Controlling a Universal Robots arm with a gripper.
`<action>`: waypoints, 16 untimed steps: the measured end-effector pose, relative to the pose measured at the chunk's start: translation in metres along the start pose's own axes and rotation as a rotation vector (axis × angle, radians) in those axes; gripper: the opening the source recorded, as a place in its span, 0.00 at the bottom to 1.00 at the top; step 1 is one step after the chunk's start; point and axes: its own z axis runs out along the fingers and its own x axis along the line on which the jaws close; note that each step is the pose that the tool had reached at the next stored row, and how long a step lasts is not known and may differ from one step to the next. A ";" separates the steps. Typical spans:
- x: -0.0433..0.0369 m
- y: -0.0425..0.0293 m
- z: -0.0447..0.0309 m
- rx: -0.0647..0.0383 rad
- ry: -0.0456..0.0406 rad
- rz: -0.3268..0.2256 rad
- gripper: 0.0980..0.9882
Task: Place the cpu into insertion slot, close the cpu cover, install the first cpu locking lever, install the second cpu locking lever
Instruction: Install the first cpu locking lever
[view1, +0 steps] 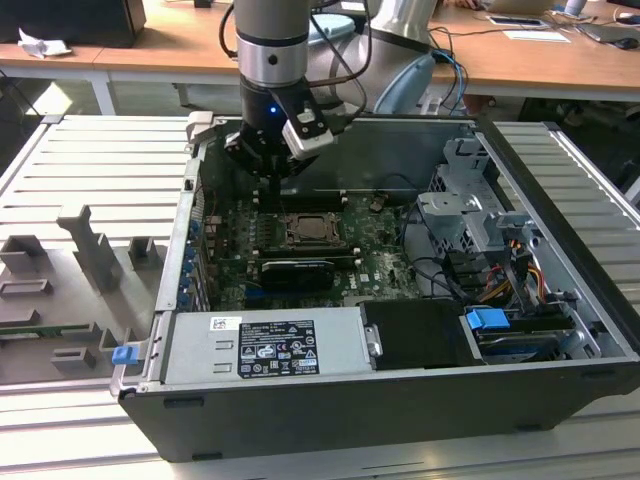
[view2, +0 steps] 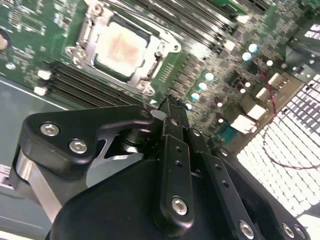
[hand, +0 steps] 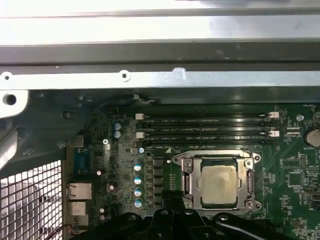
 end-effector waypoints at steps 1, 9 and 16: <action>0.0024 0.0014 0.0004 0.000 0.0003 0.000 0.01; 0.0110 0.0160 0.0068 0.000 0.0004 -0.004 0.01; 0.0104 0.0271 0.0100 0.002 0.0004 -0.007 0.01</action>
